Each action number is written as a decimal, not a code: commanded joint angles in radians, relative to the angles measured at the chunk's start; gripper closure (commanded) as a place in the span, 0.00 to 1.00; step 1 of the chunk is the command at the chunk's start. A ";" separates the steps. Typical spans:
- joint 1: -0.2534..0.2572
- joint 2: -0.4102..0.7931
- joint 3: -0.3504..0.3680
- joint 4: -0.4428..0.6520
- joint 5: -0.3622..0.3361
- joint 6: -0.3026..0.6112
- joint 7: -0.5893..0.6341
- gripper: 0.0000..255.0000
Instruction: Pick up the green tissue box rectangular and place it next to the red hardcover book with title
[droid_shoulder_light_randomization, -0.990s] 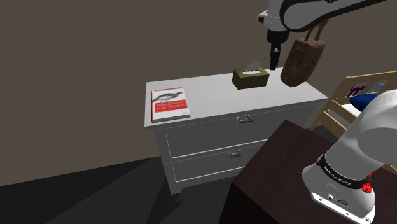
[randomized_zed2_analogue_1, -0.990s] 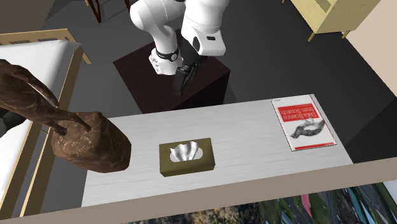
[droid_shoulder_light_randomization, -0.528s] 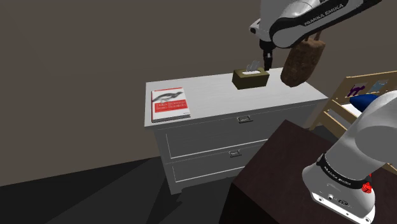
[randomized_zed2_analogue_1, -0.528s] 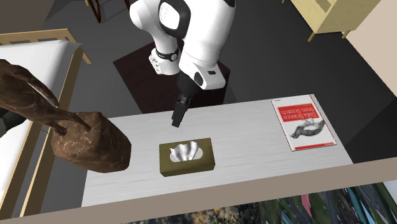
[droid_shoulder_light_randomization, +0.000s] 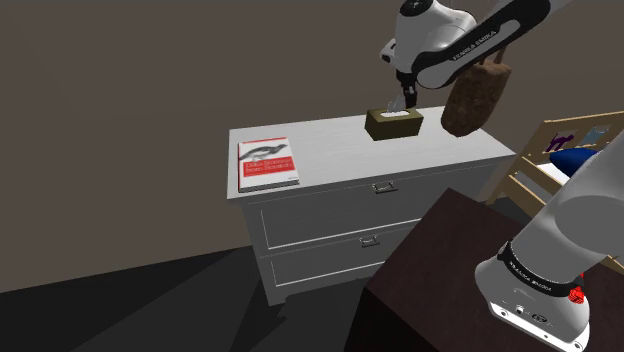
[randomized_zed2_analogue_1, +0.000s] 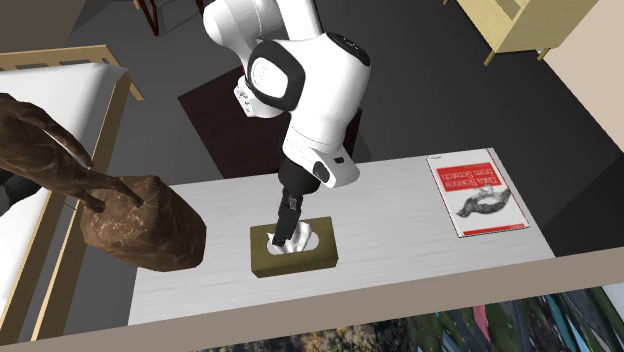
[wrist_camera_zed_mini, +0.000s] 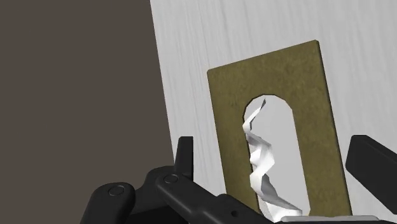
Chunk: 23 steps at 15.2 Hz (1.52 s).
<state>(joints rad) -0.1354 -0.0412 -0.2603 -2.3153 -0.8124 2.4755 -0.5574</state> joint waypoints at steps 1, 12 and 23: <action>-0.008 0.028 -0.008 0.008 -0.014 0.028 0.004 0.00; -0.023 0.086 -0.024 0.021 -0.037 0.081 0.020 0.00; -0.023 0.086 -0.024 0.021 -0.037 0.081 0.020 1.00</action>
<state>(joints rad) -0.1598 0.0432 -0.2853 -2.2899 -0.8496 2.5567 -0.5379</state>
